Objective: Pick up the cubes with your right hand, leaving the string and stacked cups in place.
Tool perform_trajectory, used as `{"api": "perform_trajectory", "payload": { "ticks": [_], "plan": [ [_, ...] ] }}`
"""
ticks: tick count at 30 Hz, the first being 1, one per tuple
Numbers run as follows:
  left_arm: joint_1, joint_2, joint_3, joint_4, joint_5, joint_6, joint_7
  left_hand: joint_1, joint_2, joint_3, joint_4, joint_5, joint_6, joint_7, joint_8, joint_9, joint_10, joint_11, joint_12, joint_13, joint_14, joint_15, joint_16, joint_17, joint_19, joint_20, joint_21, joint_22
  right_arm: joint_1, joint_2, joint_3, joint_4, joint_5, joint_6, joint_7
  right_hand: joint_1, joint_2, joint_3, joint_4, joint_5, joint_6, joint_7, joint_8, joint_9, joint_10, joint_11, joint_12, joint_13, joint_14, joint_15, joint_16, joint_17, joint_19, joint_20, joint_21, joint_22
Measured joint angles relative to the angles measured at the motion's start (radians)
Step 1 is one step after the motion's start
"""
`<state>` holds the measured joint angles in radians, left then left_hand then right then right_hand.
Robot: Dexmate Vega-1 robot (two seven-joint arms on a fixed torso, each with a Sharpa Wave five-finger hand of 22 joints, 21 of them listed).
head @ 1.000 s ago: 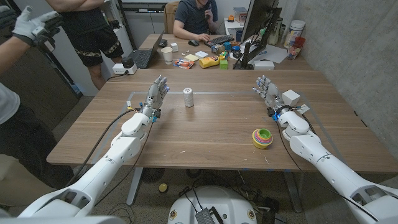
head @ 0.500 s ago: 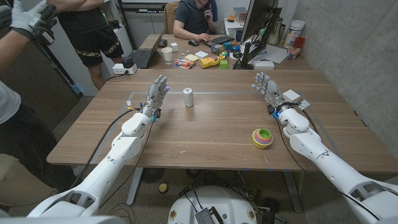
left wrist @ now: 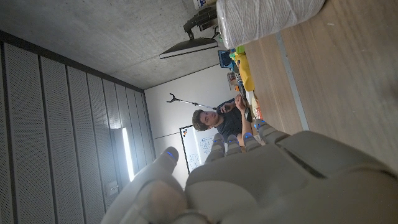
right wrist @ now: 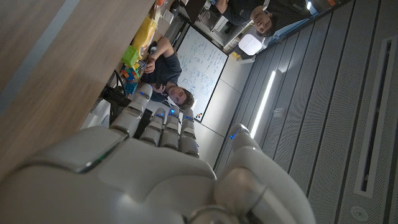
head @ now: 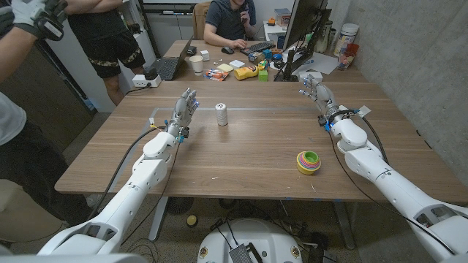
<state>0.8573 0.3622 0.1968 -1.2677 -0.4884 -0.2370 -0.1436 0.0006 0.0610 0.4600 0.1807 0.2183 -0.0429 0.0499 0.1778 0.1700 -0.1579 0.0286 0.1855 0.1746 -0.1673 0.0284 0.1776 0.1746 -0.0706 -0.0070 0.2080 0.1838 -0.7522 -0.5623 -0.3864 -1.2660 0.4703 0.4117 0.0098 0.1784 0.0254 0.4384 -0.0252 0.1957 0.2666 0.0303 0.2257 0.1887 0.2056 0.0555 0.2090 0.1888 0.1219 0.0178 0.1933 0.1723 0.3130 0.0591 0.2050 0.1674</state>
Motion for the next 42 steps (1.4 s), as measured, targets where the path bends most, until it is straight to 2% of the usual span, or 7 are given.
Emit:
{"api": "perform_trajectory", "payload": {
  "ticks": [3, 5, 13, 21, 25, 34, 42],
  "plan": [
    [0.000, 0.000, 0.000, 0.000, 0.005, 0.001, -0.005, 0.000, 0.000, 0.000, 0.000, 0.000, 0.000, 0.000, 0.000, 0.000, 0.000, 0.000, 0.000, 0.000, 0.000, 0.000, 0.000, 0.000, 0.000, 0.000, 0.000, 0.000, 0.006, -0.009, -0.001, -0.003, 0.000, 0.000, 0.000, 0.005, -0.005, -0.002, -0.008, 0.000, 0.000, 0.000, 0.000, 0.000, 0.000, 0.000, 0.000, 0.000, 0.006, -0.006, 0.000, 0.000, 0.013, 0.000, 0.004, 0.000],
    [-0.014, -0.018, -0.014, 0.023, 0.007, 0.001, -0.007, 0.000, 0.000, 0.000, 0.000, 0.000, 0.000, 0.000, 0.000, 0.000, 0.000, 0.000, 0.000, 0.000, 0.000, 0.000, 0.000, 0.000, 0.000, 0.000, 0.000, 0.000, 0.008, -0.012, -0.002, -0.005, -0.077, 0.011, -0.044, 0.013, -0.013, 0.002, -0.018, 0.000, 0.007, -0.007, 0.000, 0.000, 0.008, -0.008, 0.000, 0.000, 0.013, -0.005, 0.000, 0.000, 0.021, 0.006, 0.006, 0.000],
    [-0.026, -0.033, -0.026, 0.043, 0.023, 0.003, -0.018, 0.000, 0.000, 0.000, 0.000, 0.004, 0.000, 0.000, 0.000, 0.000, 0.000, 0.000, 0.000, 0.000, 0.000, 0.000, 0.000, 0.000, 0.000, 0.000, 0.000, 0.000, 0.021, -0.040, -0.003, -0.027, -0.153, 0.026, -0.089, 0.064, -0.009, 0.012, -0.056, 0.000, 0.029, -0.029, 0.000, 0.000, 0.018, -0.030, 0.000, 0.000, 0.033, -0.022, 0.000, 0.000, 0.042, -0.008, 0.006, 0.000],
    [-0.031, -0.044, -0.037, 0.054, 0.034, 0.003, -0.026, 0.000, 0.000, -0.009, 0.001, 0.004, 0.000, 0.000, 0.000, 0.000, 0.000, 0.000, 0.000, 0.000, 0.000, 0.000, 0.000, 0.000, 0.000, 0.000, 0.000, 0.000, 0.030, -0.059, 0.000, -0.042, -0.220, 0.047, -0.132, 0.123, -0.031, 0.013, -0.107, 0.000, 0.059, -0.049, 0.000, 0.000, 0.030, -0.056, 0.000, 0.000, 0.057, -0.036, 0.000, 0.000, 0.089, 0.022, 0.006, 0.000],
    [-0.032, -0.050, -0.041, 0.056, 0.037, 0.003, -0.028, 0.000, 0.000, -0.009, 0.001, 0.004, 0.000, 0.000, 0.000, 0.000, 0.000, 0.000, 0.000, 0.000, 0.000, 0.000, 0.000, 0.000, 0.000, 0.000, 0.000, 0.000, 0.031, -0.075, 0.005, -0.058, -0.272, 0.049, -0.168, 0.165, -0.040, 0.015, -0.127, 0.001, 0.061, -0.087, -0.004, 0.000, 0.019, -0.067, -0.010, 0.000, 0.063, -0.028, 0.000, 0.000, 0.098, 0.031, 0.006, 0.000],
    [-0.028, -0.056, -0.046, 0.051, 0.044, 0.003, -0.032, 0.000, 0.000, -0.009, 0.001, 0.004, 0.000, 0.000, 0.000, 0.000, 0.000, 0.000, 0.000, 0.000, 0.000, 0.000, 0.000, 0.000, 0.000, 0.000, 0.000, 0.000, 0.025, -0.109, 0.027, -0.111, -0.375, 0.031, -0.254, 0.220, -0.038, 0.020, -0.141, 0.004, 0.086, -0.157, -0.004, 0.000, 0.001, -0.084, -0.012, 0.000, 0.051, -0.016, -0.005, 0.000, 0.108, 0.041, -0.002, 0.000],
    [-0.016, -0.056, -0.050, 0.034, 0.046, 0.003, -0.029, 0.000, 0.000, -0.009, 0.001, 0.004, 0.000, 0.000, 0.000, 0.000, 0.000, 0.000, 0.000, 0.000, 0.000, 0.000, 0.000, 0.000, 0.000, 0.000, 0.000, 0.000, 0.010, -0.134, 0.051, -0.165, -0.498, -0.013, -0.365, 0.255, -0.050, 0.018, -0.142, 0.008, 0.079, -0.176, -0.008, 0.005, -0.031, -0.113, -0.021, 0.000, 0.027, -0.025, -0.012, 0.000, 0.078, 0.051, -0.018, 0.000]
  ]
}}
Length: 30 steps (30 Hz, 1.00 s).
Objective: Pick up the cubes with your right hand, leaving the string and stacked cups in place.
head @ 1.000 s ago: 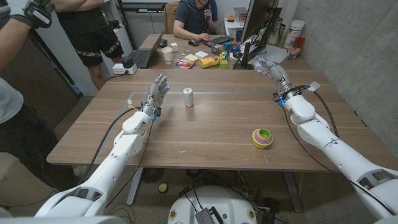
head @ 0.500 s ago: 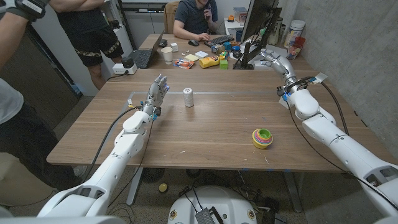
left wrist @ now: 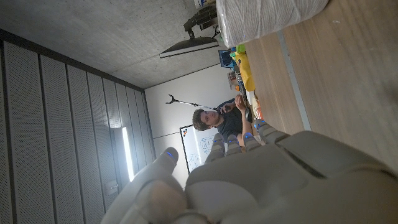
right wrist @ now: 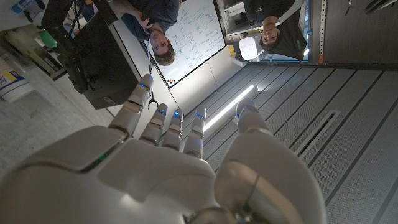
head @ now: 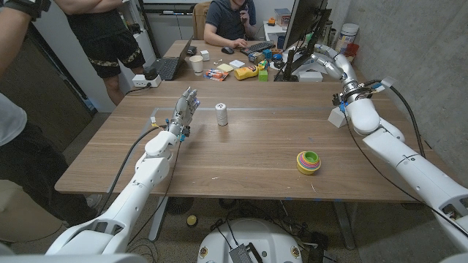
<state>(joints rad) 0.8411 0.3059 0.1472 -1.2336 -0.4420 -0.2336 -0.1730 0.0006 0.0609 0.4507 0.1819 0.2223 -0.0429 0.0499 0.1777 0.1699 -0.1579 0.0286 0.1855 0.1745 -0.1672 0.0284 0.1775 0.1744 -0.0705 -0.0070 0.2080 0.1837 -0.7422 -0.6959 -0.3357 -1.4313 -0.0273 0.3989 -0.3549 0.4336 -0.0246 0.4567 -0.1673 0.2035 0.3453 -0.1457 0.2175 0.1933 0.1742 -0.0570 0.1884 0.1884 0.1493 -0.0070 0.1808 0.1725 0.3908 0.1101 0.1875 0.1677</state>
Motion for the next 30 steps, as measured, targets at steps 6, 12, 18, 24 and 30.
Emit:
{"api": "perform_trajectory", "payload": {
  "ticks": [6, 12, 18, 24, 30],
  "plan": [
    [0.010, 0.000, -0.001, -0.015, 0.000, 0.000, 0.005, 0.000, 0.000, 0.000, 0.000, 0.000, 0.000, 0.000, 0.000, 0.000, 0.000, 0.000, 0.000, 0.000, 0.000, 0.000, 0.000, 0.000, 0.000, 0.000, 0.000, 0.000, -0.015, -0.022, 0.019, -0.045, -0.087, -0.055, -0.072, 0.015, -0.004, -0.003, -0.003, 0.000, 0.002, -0.012, -0.008, 0.000, -0.016, -0.005, -0.007, 0.000, -0.014, 0.003, 0.000, 0.002, -0.014, 0.008, -0.002, 0.000],
    [0.018, 0.001, -0.001, -0.027, 0.001, 0.000, 0.012, 0.000, 0.000, -0.004, -0.004, 0.000, 0.000, 0.000, 0.000, 0.000, 0.000, 0.000, 0.000, 0.000, 0.000, 0.000, 0.000, 0.000, 0.000, 0.000, 0.000, 0.000, -0.027, -0.043, 0.034, -0.079, -0.146, -0.106, -0.119, 0.025, -0.015, -0.010, -0.001, 0.004, 0.021, -0.031, -0.008, 0.000, -0.034, -0.012, -0.007, 0.000, -0.025, 0.014, 0.000, 0.002, -0.033, 0.027, -0.008, 0.000],
    [0.024, 0.004, 0.001, -0.038, 0.001, 0.000, 0.018, 0.000, 0.000, -0.004, -0.004, 0.000, 0.000, 0.000, 0.000, 0.000, 0.000, 0.000, 0.000, 0.000, 0.000, 0.000, 0.000, 0.000, 0.000, 0.000, 0.000, 0.000, -0.033, -0.063, 0.041, -0.108, -0.201, -0.171, -0.153, 0.041, -0.017, -0.018, 0.005, 0.008, 0.039, -0.049, -0.008, 0.000, -0.041, -0.020, -0.007, 0.000, -0.038, 0.022, 0.000, 0.002, -0.066, 0.060, -0.014, 0.000],
    [0.029, 0.005, 0.004, -0.047, 0.001, -0.001, 0.026, 0.000, 0.000, -0.008, 0.000, 0.000, 0.000, 0.000, 0.000, 0.000, 0.000, 0.000, 0.000, 0.000, 0.000, 0.000, 0.000, 0.000, 0.000, 0.000, 0.000, 0.000, -0.033, -0.082, 0.040, -0.136, -0.262, -0.253, -0.182, 0.056, -0.021, -0.029, 0.008, 0.008, 0.037, -0.062, -0.008, 0.000, -0.055, -0.034, -0.007, 0.000, -0.063, 0.027, 0.000, 0.002, -0.112, 0.096, -0.018, 0.000],
    [0.031, 0.006, 0.006, -0.050, 0.000, -0.002, 0.032, 0.000, 0.000, -0.008, 0.000, 0.001, 0.000, 0.000, 0.000, 0.000, 0.000, 0.000, 0.000, 0.000, 0.000, 0.000, 0.000, 0.000, 0.000, 0.000, 0.000, 0.000, -0.027, -0.098, 0.024, -0.167, -0.315, -0.330, -0.196, 0.062, -0.017, -0.035, 0.013, 0.008, 0.028, -0.071, -0.015, 0.005, -0.078, -0.036, -0.007, 0.005, -0.089, 0.021, 0.000, 0.002, -0.146, 0.101, -0.017, 0.000]
  ]
}}
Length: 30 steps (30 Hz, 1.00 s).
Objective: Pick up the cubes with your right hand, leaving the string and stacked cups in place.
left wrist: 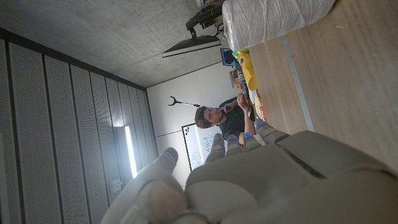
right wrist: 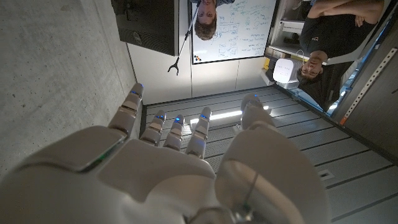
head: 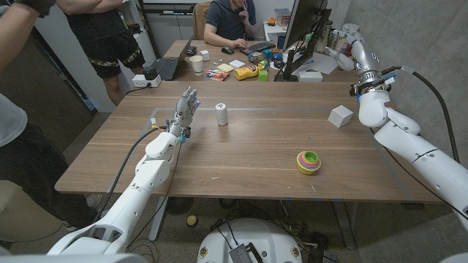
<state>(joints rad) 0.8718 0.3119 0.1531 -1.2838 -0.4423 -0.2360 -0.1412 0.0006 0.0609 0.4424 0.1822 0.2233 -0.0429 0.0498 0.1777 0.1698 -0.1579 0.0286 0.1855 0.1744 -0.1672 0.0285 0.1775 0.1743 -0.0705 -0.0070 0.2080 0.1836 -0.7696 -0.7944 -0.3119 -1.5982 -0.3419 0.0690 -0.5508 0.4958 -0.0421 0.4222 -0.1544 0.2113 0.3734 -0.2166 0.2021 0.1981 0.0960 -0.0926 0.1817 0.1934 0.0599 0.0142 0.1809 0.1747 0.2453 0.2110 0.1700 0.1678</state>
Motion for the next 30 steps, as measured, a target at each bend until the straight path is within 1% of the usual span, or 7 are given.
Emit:
{"api": "perform_trajectory", "payload": {
  "ticks": [1, 11, 16, 17, 22, 24, 30],
  "plan": [
    [0.000, 0.000, 0.002, -0.001, 0.000, 0.000, 0.001, 0.000, 0.000, 0.000, 0.000, 0.003, 0.000, 0.000, 0.000, 0.000, 0.000, 0.000, 0.000, 0.000, 0.000, 0.000, 0.000, 0.000, 0.000, 0.000, 0.000, 0.000, 0.002, -0.003, -0.005, -0.008, -0.036, -0.056, -0.007, 0.000, 0.000, -0.002, 0.002, 0.000, 0.000, 0.000, 0.000, 0.000, 0.000, 0.000, 0.000, 0.000, -0.004, 0.001, 0.000, 0.000, -0.004, 0.004, 0.000, 0.000],
    [0.001, 0.001, 0.006, -0.002, -0.001, -0.002, 0.005, 0.000, 0.000, -0.004, -0.004, 0.003, 0.000, 0.000, 0.000, 0.000, 0.000, 0.000, 0.000, 0.000, 0.000, 0.000, 0.000, 0.000, 0.000, 0.000, 0.000, 0.000, 0.020, -0.027, -0.052, -0.060, -0.160, -0.256, -0.008, 0.000, 0.000, -0.017, 0.008, 0.000, -0.024, -0.001, -0.008, 0.000, -0.032, 0.000, 0.000, 0.000, -0.028, 0.003, 0.000, 0.005, -0.032, 0.003, 0.000, 0.000],
    [0.000, 0.001, 0.007, -0.002, -0.001, -0.002, 0.007, 0.000, 0.000, -0.004, -0.004, 0.003, 0.000, 0.000, 0.000, 0.000, 0.000, 0.000, 0.000, 0.000, 0.000, 0.000, 0.000, 0.000, 0.000, 0.000, 0.000, 0.000, 0.029, -0.035, -0.074, -0.076, -0.194, -0.310, 0.000, 0.000, 0.000, -0.018, 0.010, 0.000, -0.024, -0.001, -0.008, 0.000, -0.036, -0.004, 0.000, 0.000, -0.035, 0.004, 0.000, 0.005, -0.036, 0.000, 0.000, 0.000],
    [-0.001, 0.002, 0.008, -0.002, -0.001, -0.002, 0.007, 0.000, 0.000, -0.004, -0.004, 0.003, 0.000, 0.000, 0.000, 0.000, 0.000, 0.000, 0.000, 0.000, 0.000, 0.000, 0.000, 0.000, 0.000, 0.000, 0.000, 0.000, 0.029, -0.035, -0.075, -0.077, -0.216, -0.344, 0.007, 0.000, 0.000, -0.020, 0.011, 0.000, -0.024, -0.001, -0.008, 0.000, -0.036, -0.004, 0.000, 0.000, -0.037, 0.005, 0.000, 0.005, -0.039, 0.003, 0.000, 0.000],
    [-0.002, 0.002, 0.010, -0.002, -0.001, -0.003, 0.008, 0.000, 0.000, -0.004, -0.004, 0.003, 0.000, 0.000, 0.000, 0.000, 0.000, 0.000, 0.000, 0.000, 0.000, 0.000, 0.000, 0.000, 0.000, 0.000, 0.000, 0.000, 0.040, -0.046, -0.101, -0.096, -0.248, -0.401, 0.026, 0.000, 0.000, -0.029, 0.013, 0.000, -0.037, 0.000, -0.015, 0.000, -0.054, 0.003, 0.000, 0.000, -0.039, 0.003, 0.000, 0.005, -0.048, 0.005, 0.000, 0.000],
    [-0.003, 0.002, 0.010, -0.001, -0.001, -0.003, 0.008, 0.000, 0.000, -0.006, -0.003, 0.002, 0.000, 0.000, 0.000, 0.000, 0.000, 0.000, 0.000, 0.000, 0.000, 0.000, 0.000, 0.000, 0.000, 0.000, 0.000, 0.000, 0.043, -0.050, -0.109, -0.100, -0.274, -0.453, 0.054, 0.000, 0.000, -0.032, 0.015, 0.000, -0.047, -0.003, -0.015, 0.000, -0.054, 0.003, 0.000, 0.000, -0.039, 0.003, 0.000, 0.005, -0.052, 0.008, 0.000, 0.000],
    [-0.004, 0.002, 0.012, 0.000, 0.000, -0.006, 0.009, 0.000, 0.000, -0.008, 0.000, 0.002, 0.000, 0.000, 0.000, 0.000, 0.000, 0.000, 0.000, 0.000, 0.000, 0.000, 0.000, 0.000, 0.000, 0.000, 0.000, 0.000, 0.060, -0.060, -0.138, -0.112, -0.304, -0.522, 0.109, -0.011, -0.011, -0.043, 0.021, 0.000, -0.058, -0.003, -0.015, 0.000, -0.065, 0.011, 0.000, 0.000, -0.044, 0.009, 0.000, 0.005, -0.055, 0.005, 0.004, 0.000]
  ]
}}
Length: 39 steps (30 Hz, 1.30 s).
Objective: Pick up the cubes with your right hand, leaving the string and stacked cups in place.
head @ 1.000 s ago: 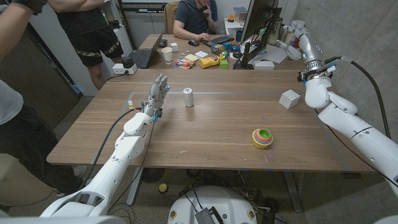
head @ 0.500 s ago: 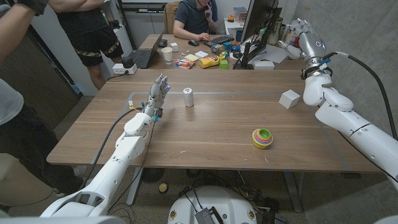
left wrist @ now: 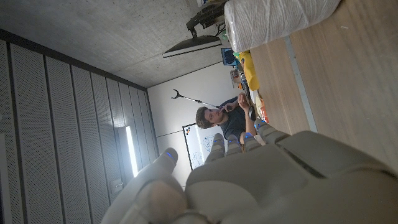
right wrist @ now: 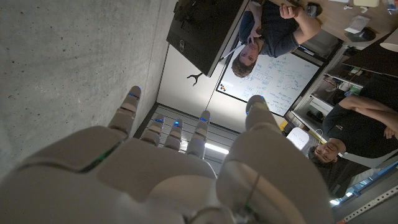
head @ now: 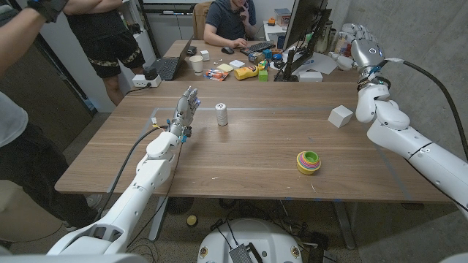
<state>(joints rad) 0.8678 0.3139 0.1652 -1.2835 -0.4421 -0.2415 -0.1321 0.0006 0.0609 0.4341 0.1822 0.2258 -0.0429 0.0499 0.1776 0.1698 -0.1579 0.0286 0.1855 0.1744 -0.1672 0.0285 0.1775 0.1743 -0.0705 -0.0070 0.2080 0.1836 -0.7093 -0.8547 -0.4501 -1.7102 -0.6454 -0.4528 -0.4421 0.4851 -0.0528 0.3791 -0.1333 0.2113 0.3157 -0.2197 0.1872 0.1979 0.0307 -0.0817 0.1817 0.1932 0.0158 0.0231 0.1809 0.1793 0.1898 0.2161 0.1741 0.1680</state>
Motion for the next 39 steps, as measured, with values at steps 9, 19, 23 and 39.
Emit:
{"api": "perform_trajectory", "payload": {
  "ticks": [9, 19, 23, 39],
  "plan": [
    [-0.001, -0.002, 0.001, 0.002, 0.000, -0.006, 0.004, 0.000, 0.000, 0.000, 0.000, 0.000, 0.000, 0.000, 0.000, 0.000, 0.000, 0.000, 0.000, 0.000, 0.000, 0.000, 0.000, 0.000, 0.000, 0.000, 0.000, 0.000, 0.025, -0.013, -0.035, -0.002, -0.013, -0.062, 0.086, -0.012, -0.012, -0.014, 0.005, 0.000, -0.011, 0.000, 0.000, 0.000, -0.012, 0.005, 0.000, 0.000, -0.007, 0.007, 0.000, 0.000, 0.000, 0.000, 0.004, 0.000],
    [-0.003, -0.004, 0.001, 0.007, 0.001, -0.010, 0.010, 0.000, 0.000, -0.004, -0.004, 0.000, 0.000, 0.000, 0.000, 0.000, 0.000, 0.000, 0.000, 0.000, 0.000, 0.000, 0.000, 0.000, 0.000, 0.000, 0.000, 0.000, 0.048, -0.030, -0.068, -0.002, -0.015, -0.097, 0.177, -0.015, -0.014, -0.018, 0.009, 0.000, -0.037, 0.002, -0.006, 0.000, -0.035, 0.007, 0.000, 0.000, -0.007, 0.007, 0.005, 0.000, 0.008, -0.007, 0.008, 0.000],
    [-0.006, -0.006, 0.002, 0.010, 0.002, -0.012, 0.011, 0.000, 0.000, -0.004, -0.004, 0.000, 0.000, 0.000, 0.000, 0.000, 0.000, 0.000, 0.000, 0.000, 0.000, 0.000, 0.000, 0.000, 0.000, 0.000, 0.000, 0.000, 0.061, -0.037, -0.083, -0.002, -0.016, -0.110, 0.222, -0.015, -0.014, -0.022, 0.005, 0.000, -0.048, 0.002, -0.010, 0.000, -0.044, 0.008, 0.000, 0.000, -0.013, 0.013, 0.005, 0.000, 0.015, -0.007, 0.008, 0.000],
    [-0.013, -0.009, 0.003, 0.021, 0.006, -0.014, 0.014, 0.000, 0.000, -0.008, 0.000, 0.004, 0.000, 0.000, 0.000, 0.000, 0.000, 0.000, 0.000, 0.000, 0.000, 0.000, 0.000, 0.000, 0.000, 0.000, 0.000, 0.000, 0.105, -0.067, -0.135, 0.015, -0.012, -0.126, 0.383, -0.015, -0.014, -0.022, 0.005, 0.000, -0.081, 0.002, -0.010, 0.000, -0.049, 0.014, 0.000, 0.000, -0.003, 0.022, 0.012, 0.000, 0.030, -0.004, 0.015, 0.002]
  ]
}}
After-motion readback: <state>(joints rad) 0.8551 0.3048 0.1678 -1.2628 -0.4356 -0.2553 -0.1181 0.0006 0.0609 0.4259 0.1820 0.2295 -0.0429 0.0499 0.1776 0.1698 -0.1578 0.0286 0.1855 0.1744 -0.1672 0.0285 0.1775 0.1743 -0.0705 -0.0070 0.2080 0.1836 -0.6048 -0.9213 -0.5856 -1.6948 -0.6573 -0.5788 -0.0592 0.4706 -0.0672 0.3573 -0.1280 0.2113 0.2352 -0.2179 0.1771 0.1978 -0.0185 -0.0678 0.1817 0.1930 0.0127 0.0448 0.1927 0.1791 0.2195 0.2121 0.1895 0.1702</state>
